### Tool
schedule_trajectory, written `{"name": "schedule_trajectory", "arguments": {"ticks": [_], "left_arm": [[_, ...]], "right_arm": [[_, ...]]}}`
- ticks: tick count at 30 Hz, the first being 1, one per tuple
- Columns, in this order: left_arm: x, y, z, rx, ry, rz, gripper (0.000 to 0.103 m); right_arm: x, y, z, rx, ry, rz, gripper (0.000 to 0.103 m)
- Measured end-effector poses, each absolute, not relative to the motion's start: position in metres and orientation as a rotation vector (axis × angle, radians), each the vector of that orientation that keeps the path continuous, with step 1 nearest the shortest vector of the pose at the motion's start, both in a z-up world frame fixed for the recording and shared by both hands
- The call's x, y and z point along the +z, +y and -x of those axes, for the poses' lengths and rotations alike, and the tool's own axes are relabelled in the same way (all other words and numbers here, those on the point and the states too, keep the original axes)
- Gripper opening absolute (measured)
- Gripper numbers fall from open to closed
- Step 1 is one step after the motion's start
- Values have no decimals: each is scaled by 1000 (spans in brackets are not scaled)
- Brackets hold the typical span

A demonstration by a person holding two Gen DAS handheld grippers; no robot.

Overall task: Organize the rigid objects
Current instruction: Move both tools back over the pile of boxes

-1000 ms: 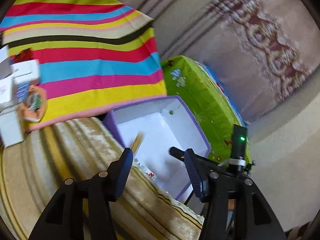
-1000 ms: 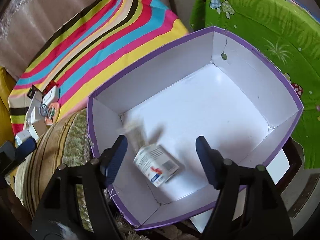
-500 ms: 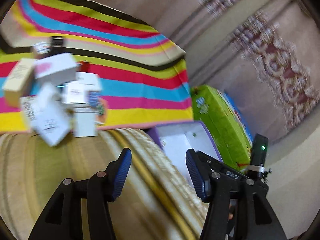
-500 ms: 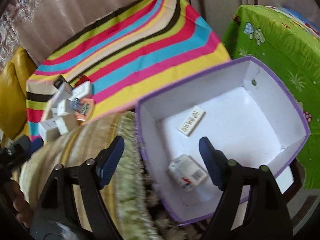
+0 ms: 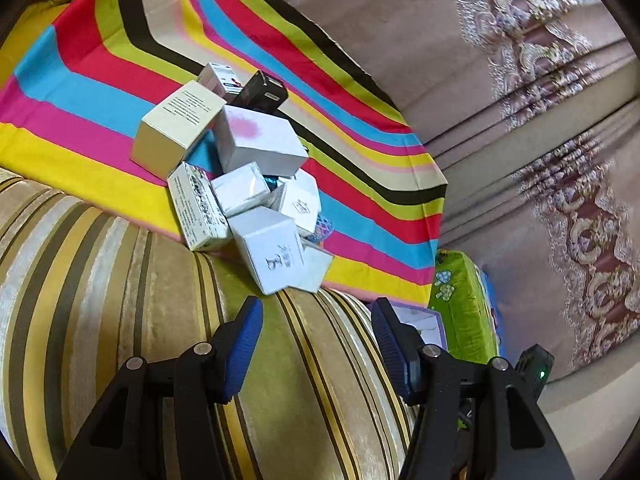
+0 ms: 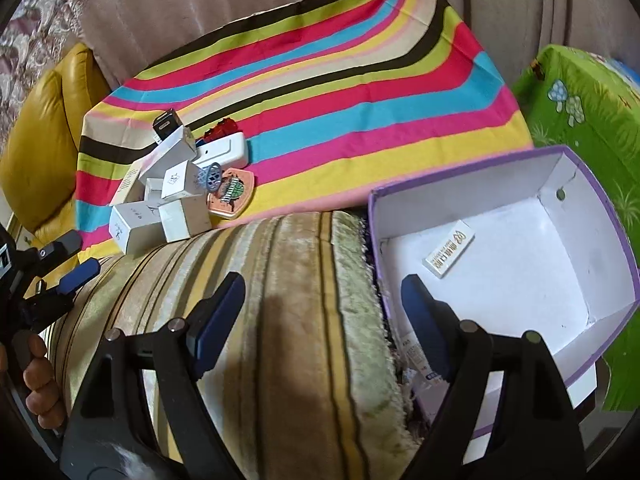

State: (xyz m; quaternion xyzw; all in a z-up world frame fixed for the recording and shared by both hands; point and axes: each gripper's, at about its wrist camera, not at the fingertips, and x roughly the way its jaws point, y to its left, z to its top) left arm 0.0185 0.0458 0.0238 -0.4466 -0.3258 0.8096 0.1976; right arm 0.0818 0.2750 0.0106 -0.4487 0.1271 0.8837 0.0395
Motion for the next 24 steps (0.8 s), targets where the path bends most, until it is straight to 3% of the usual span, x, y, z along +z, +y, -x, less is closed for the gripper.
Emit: {"name": "schedule_trajectory", "arguments": {"ticks": [9, 24], "left_arm": [[8, 39, 7, 2268, -1038, 1324, 58], [-3, 49, 31, 2290, -1028, 1460, 54]], "right_arm": [[2, 247, -63, 2723, 270, 1442, 84], [-3, 201, -34, 2762, 105, 1531, 84]]}}
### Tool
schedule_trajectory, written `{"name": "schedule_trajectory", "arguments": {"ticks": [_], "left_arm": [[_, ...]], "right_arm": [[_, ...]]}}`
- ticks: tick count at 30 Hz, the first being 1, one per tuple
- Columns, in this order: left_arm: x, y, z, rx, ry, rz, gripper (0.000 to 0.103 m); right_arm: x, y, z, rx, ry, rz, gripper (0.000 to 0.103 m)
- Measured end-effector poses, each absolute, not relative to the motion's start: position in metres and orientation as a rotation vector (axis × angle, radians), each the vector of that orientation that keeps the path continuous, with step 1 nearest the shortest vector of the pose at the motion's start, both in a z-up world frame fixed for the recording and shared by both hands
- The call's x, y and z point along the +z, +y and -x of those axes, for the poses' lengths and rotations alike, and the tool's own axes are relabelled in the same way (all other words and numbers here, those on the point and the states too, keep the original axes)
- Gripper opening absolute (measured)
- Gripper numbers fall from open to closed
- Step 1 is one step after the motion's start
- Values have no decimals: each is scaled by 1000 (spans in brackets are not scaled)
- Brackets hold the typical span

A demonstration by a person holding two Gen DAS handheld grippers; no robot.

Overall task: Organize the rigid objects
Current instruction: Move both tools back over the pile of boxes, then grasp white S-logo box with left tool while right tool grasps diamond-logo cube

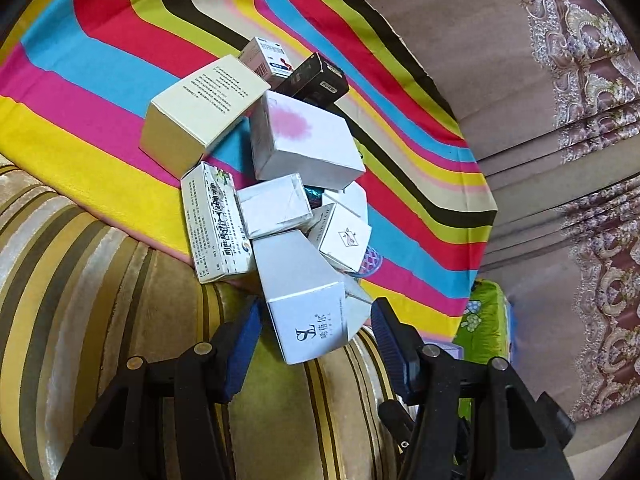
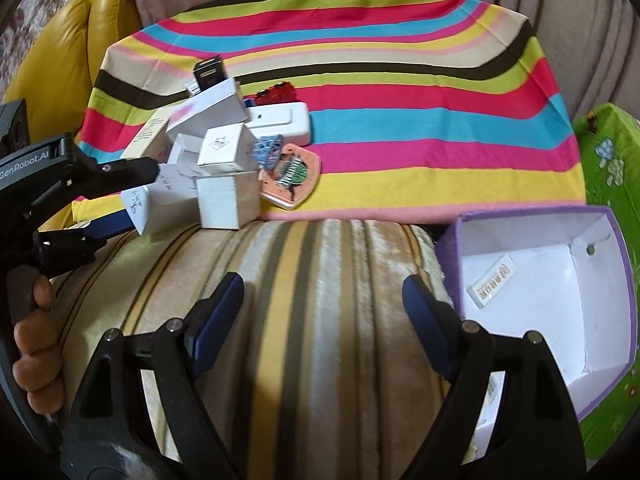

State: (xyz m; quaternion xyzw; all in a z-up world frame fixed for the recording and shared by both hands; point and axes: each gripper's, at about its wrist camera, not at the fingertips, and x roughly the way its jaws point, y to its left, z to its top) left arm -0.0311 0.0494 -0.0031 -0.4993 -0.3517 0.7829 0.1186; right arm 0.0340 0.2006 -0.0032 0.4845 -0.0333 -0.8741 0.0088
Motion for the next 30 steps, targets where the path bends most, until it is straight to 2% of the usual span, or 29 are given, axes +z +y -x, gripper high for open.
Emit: {"name": "schedule_trajectory", "arguments": {"ticks": [2, 4, 30], "left_arm": [[-5, 48, 31, 2295, -1026, 1486, 44], [-7, 45, 30, 2286, -1044, 1492, 41], [11, 19, -13, 2242, -1080, 1330, 41]], "right_arm": [[-4, 195, -30, -2716, -91, -1519, 84], [-4, 189, -26, -2700, -67, -1522, 84], [-7, 161, 4, -2610, -58, -1541, 84]]}}
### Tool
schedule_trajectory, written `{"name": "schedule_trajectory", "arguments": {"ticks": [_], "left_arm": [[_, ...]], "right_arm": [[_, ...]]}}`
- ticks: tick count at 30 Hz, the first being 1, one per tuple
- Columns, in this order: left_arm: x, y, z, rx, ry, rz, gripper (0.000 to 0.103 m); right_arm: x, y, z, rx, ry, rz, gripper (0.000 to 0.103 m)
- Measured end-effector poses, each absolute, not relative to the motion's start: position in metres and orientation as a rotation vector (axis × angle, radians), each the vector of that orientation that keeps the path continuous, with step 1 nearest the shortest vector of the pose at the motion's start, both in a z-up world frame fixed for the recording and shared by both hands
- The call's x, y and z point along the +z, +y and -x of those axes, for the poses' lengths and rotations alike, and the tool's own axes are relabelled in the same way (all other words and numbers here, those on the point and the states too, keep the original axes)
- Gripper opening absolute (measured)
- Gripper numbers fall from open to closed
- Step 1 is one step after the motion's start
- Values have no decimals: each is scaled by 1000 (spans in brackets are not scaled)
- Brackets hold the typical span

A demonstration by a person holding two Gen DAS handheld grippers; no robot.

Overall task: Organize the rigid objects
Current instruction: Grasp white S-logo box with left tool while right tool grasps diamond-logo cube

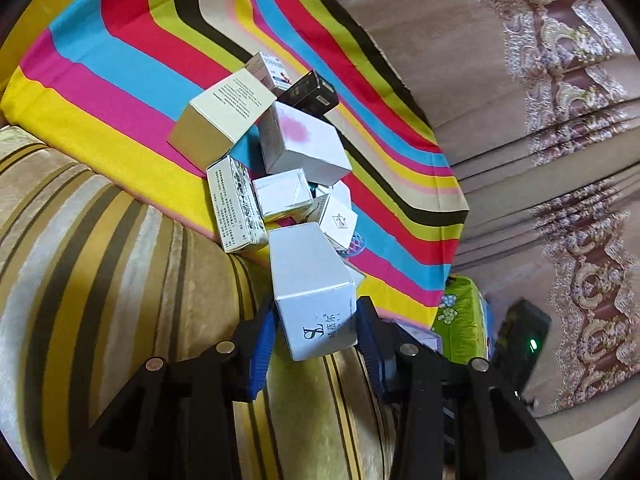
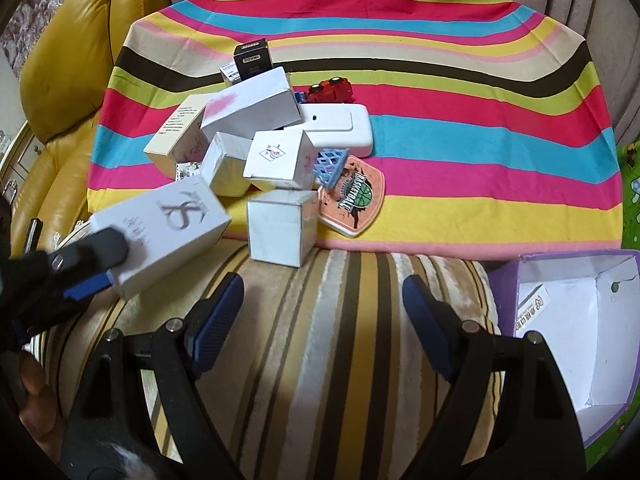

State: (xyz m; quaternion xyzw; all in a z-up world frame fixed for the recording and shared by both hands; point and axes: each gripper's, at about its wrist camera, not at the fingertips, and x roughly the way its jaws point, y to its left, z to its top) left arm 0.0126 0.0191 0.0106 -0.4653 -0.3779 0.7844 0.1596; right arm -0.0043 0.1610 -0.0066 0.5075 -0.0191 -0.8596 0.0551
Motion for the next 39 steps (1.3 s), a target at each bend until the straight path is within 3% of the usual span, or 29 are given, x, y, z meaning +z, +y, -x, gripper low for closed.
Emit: {"name": "schedule_trajectory", "arguments": {"ticks": [11, 19, 28, 39], "left_arm": [[10, 2, -22, 2247, -1110, 1249, 41], [10, -2, -23, 2291, -1052, 1204, 41], [6, -2, -20, 2306, -1024, 1206, 41], [5, -1, -21, 2313, -1008, 1210, 41]], "right_arm": [[3, 154, 22, -2666, -51, -1516, 84], [8, 123, 49, -2685, 150, -1418, 84], [-6, 102, 72, -2695, 310, -1500, 84], [-13, 100, 85, -2714, 353, -1566, 83]]}}
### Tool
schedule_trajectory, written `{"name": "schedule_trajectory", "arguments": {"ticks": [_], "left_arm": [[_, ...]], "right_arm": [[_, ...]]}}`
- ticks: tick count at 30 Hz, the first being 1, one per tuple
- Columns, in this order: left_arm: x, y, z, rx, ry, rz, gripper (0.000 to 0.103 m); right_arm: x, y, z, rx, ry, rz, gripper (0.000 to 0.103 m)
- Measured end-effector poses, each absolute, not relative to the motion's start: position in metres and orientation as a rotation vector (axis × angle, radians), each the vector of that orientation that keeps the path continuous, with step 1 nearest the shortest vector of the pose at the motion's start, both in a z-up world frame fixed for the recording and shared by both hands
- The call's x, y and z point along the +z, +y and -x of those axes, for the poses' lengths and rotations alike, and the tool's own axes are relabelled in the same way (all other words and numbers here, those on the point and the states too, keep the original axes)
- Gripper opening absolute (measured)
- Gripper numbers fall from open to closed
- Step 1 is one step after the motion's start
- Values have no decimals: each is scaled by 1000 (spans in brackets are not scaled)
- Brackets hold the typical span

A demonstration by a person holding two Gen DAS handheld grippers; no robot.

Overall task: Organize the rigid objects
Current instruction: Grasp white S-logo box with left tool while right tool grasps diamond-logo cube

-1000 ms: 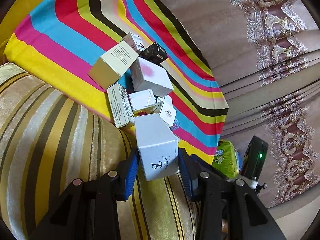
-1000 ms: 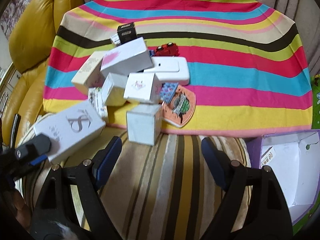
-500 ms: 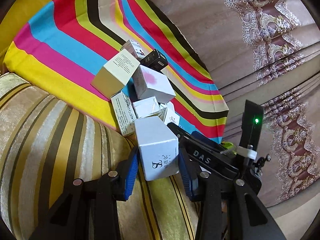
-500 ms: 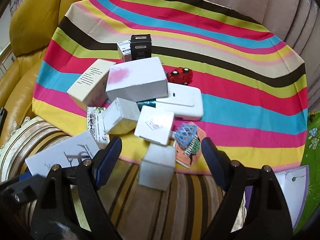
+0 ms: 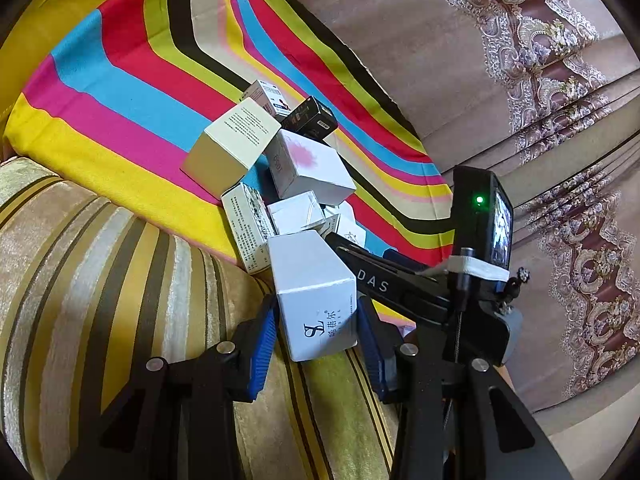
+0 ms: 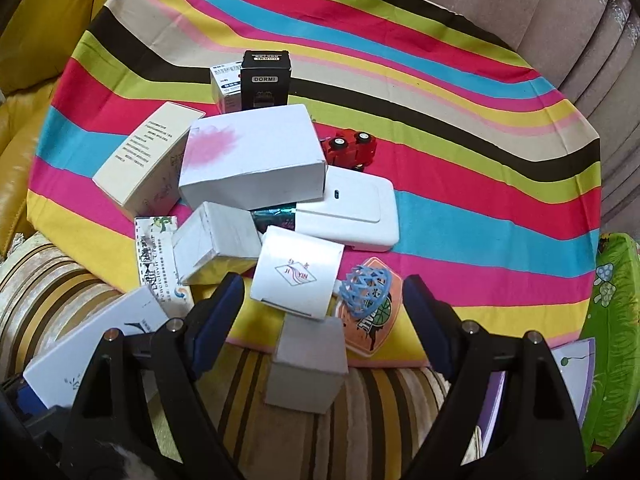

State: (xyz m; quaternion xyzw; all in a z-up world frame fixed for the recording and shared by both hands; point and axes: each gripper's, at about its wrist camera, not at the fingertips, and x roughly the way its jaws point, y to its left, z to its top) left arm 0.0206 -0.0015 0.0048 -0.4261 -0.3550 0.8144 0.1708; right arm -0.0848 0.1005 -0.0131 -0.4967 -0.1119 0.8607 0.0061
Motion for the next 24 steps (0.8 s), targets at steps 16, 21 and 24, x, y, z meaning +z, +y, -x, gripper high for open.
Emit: {"name": "schedule_trajectory", "arguments": {"ticks": [16, 21, 24], "left_arm": [[6, 3, -22, 2322, -971, 1206, 41], [5, 4, -22, 2323, -969, 1205, 41], [6, 4, -22, 2323, -966, 1204, 41]], "right_arm": [[-12, 102, 77, 2744, -291, 1529, 46], [-3, 107, 73, 2795, -237, 1451, 46], [2, 112, 71, 2825, -189, 1403, 46]]}}
